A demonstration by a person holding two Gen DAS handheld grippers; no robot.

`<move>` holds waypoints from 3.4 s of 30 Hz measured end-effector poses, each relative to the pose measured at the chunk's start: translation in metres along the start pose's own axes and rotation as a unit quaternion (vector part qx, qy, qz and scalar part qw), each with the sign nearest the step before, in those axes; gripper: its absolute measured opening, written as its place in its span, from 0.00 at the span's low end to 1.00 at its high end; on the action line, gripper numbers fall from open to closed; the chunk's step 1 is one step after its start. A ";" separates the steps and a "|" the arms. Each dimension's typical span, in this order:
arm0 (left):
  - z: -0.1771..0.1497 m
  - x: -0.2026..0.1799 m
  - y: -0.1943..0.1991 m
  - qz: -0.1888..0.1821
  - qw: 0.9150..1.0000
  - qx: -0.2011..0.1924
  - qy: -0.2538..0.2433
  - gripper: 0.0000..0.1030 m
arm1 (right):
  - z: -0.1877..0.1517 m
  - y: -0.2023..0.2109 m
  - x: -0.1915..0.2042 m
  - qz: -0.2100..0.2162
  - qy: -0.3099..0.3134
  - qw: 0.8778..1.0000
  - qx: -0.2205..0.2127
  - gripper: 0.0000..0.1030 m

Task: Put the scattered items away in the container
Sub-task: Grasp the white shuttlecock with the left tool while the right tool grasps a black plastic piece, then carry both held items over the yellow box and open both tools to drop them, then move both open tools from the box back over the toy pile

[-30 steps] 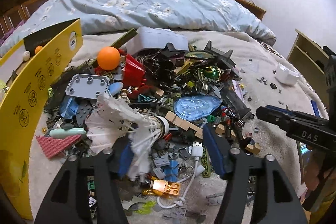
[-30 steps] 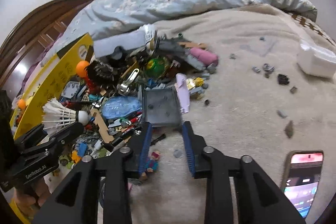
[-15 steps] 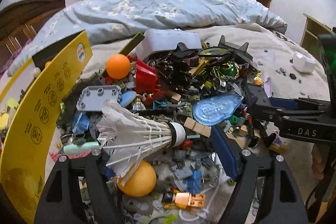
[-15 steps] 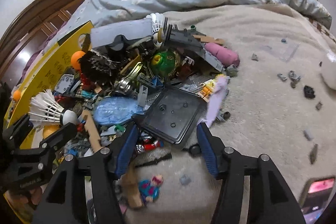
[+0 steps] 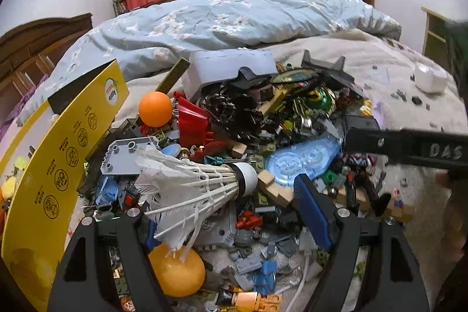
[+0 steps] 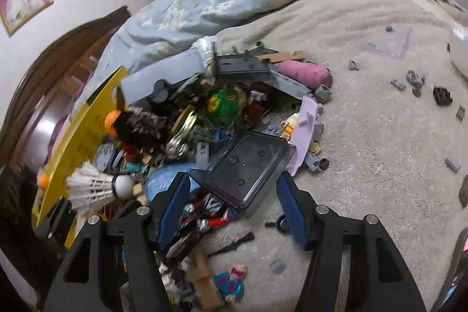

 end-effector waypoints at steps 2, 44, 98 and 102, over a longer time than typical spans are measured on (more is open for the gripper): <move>0.004 0.002 0.001 -0.005 1.000 -0.011 0.017 0.74 | 0.000 0.000 -0.003 -0.003 -0.008 1.000 -0.004 0.54; -0.004 0.008 0.010 -0.088 0.993 0.011 0.077 0.04 | -0.008 0.028 -0.012 -0.010 0.009 1.000 -0.016 0.08; -0.055 0.355 0.154 0.193 0.951 -0.066 0.233 0.25 | -0.030 -0.074 0.435 0.173 0.264 0.947 0.056 0.18; -0.056 0.351 0.155 0.197 0.951 -0.076 0.226 0.65 | -0.029 -0.076 0.433 0.159 0.262 0.950 0.060 0.30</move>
Point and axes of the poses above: each gripper's, at about its wrist camera, not at the fingertips, and y roughly against the way its jaws point, x to its left, z to its top, the point moved 10 cm from there along -y, roughly the way its jaws point, and after that the axes turned 3 degrees about -z, right-handed, at the moved point
